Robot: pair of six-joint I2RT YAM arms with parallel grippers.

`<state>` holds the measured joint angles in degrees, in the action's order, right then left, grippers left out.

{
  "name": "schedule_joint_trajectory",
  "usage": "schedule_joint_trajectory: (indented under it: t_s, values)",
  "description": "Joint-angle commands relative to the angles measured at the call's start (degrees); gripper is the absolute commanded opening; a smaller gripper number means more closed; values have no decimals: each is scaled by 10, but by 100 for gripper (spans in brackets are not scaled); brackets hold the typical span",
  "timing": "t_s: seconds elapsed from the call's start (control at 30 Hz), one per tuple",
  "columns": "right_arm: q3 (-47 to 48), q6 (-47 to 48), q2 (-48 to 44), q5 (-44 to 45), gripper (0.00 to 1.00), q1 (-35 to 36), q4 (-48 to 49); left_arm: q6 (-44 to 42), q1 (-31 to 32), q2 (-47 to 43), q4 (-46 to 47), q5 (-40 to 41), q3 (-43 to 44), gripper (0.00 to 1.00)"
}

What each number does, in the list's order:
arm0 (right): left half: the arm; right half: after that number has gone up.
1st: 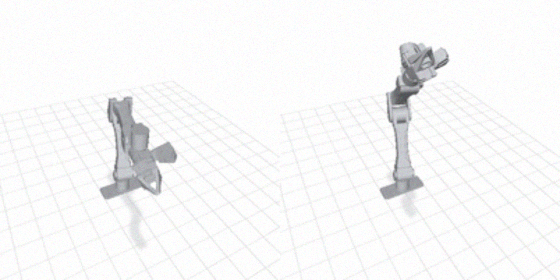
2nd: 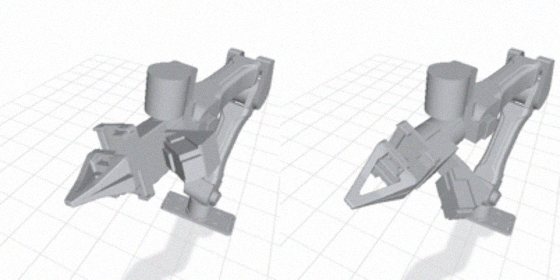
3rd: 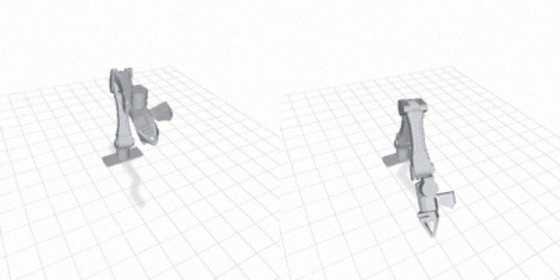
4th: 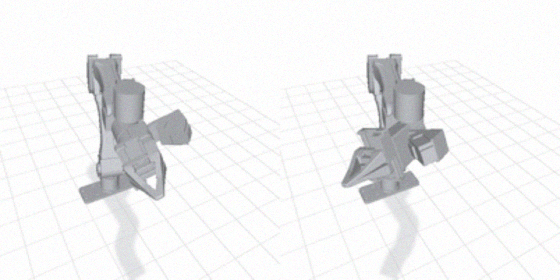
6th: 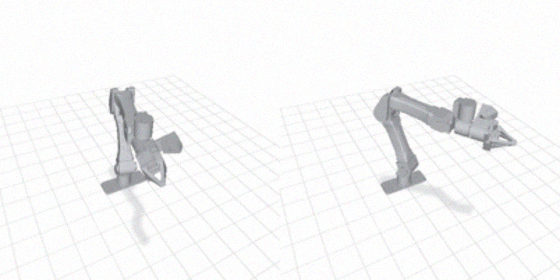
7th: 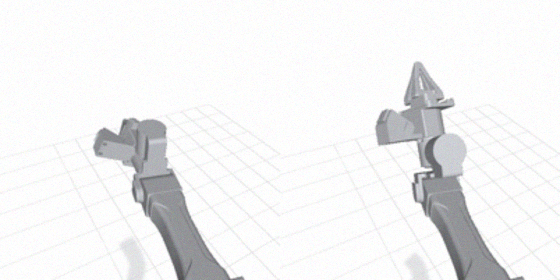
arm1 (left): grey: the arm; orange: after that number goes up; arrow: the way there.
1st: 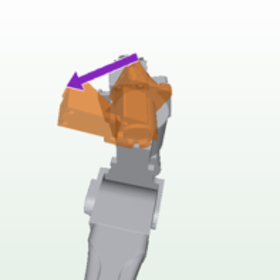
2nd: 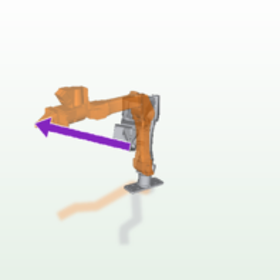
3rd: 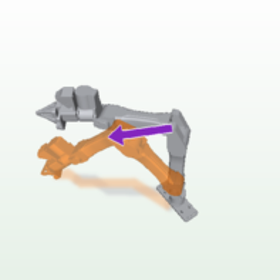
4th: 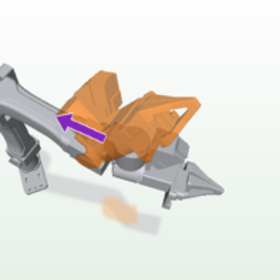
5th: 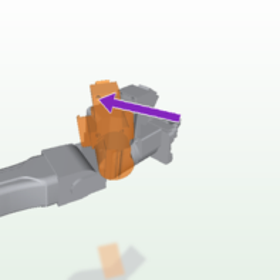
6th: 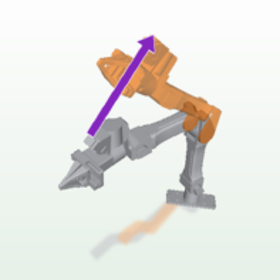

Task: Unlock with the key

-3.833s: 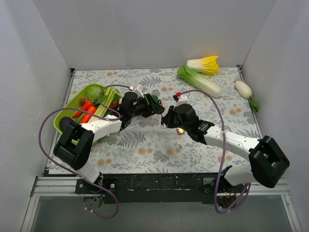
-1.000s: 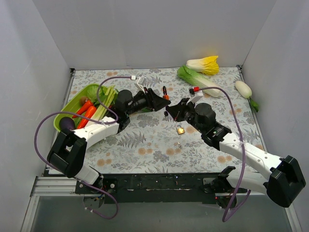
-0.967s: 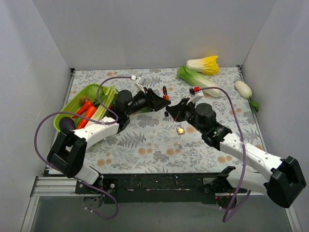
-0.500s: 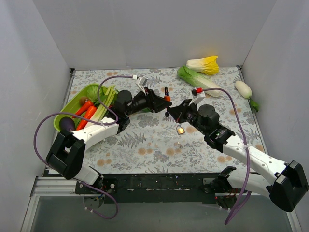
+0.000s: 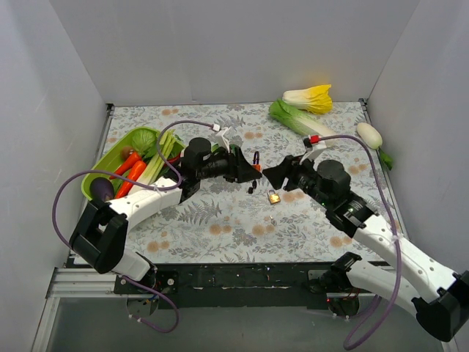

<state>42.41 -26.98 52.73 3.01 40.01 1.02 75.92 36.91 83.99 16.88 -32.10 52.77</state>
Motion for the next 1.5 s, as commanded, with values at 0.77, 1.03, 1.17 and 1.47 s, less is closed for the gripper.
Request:
schedule_joint_trajectory:
  t_s: [0.77,1.03,1.17,1.47]
  values:
    - [167,142,-6,-450,72,-9,-62,-104,-10,-142,18,-475,-72,0]
    - [138,132,-1,-506,73,-8,-48,-100,-10,-138,23,-478,-74,0]
    - [128,126,6,-524,73,-8,-42,-92,-10,-136,32,-481,-76,0]
    - [88,113,19,-549,69,-8,4,-85,-10,-136,41,-479,-80,0]
